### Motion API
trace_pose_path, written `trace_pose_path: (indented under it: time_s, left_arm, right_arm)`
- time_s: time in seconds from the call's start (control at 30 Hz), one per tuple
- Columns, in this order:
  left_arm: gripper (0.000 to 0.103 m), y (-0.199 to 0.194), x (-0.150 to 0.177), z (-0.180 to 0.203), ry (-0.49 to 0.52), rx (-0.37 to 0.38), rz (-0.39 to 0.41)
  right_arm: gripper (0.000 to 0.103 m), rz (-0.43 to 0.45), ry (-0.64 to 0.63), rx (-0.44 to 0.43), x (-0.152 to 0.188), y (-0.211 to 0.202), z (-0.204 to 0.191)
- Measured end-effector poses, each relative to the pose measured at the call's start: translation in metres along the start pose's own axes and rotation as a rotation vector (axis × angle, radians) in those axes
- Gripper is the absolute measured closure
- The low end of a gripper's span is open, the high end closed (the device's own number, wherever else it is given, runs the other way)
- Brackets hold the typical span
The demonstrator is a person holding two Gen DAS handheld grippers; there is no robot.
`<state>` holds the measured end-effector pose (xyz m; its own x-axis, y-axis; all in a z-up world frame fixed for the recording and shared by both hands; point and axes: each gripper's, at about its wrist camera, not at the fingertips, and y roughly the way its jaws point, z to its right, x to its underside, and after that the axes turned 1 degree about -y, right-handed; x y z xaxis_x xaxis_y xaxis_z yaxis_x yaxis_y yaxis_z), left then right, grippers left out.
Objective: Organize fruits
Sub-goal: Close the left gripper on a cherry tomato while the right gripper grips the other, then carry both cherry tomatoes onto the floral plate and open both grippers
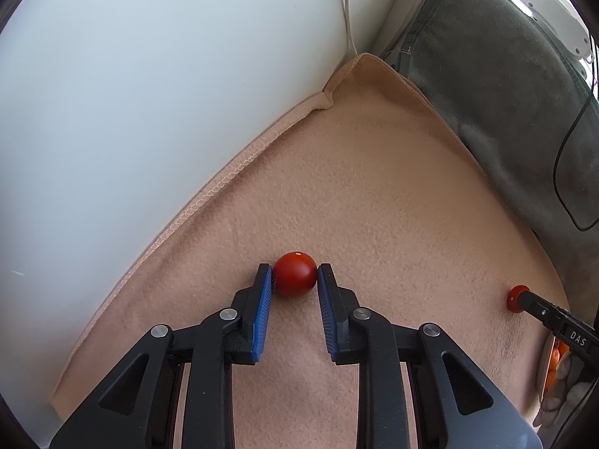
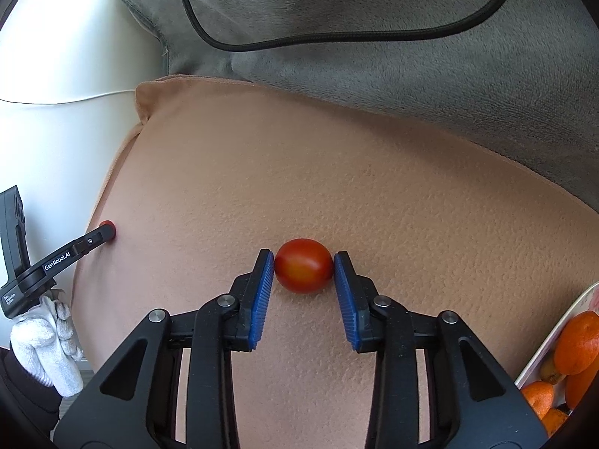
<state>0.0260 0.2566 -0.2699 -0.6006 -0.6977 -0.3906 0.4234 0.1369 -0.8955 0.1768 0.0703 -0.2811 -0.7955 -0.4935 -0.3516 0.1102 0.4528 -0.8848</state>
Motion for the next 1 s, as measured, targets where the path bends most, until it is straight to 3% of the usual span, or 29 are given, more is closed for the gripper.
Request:
trace_pose_path:
  time_s: [0.47,1.0]
  left_arm:
    - [0.08,-0.034,0.011,0.008,0.042,0.057,0.035]
    - [0.08,-0.074,0.039,0.069,0.193,0.17,0.046]
  right_arm:
    - [0.069,0.056,-0.014,0.0,0.011,-0.023,-0.003]
    - [0.069,0.163,0.063,0.005,0.04,-0.085,0.013]
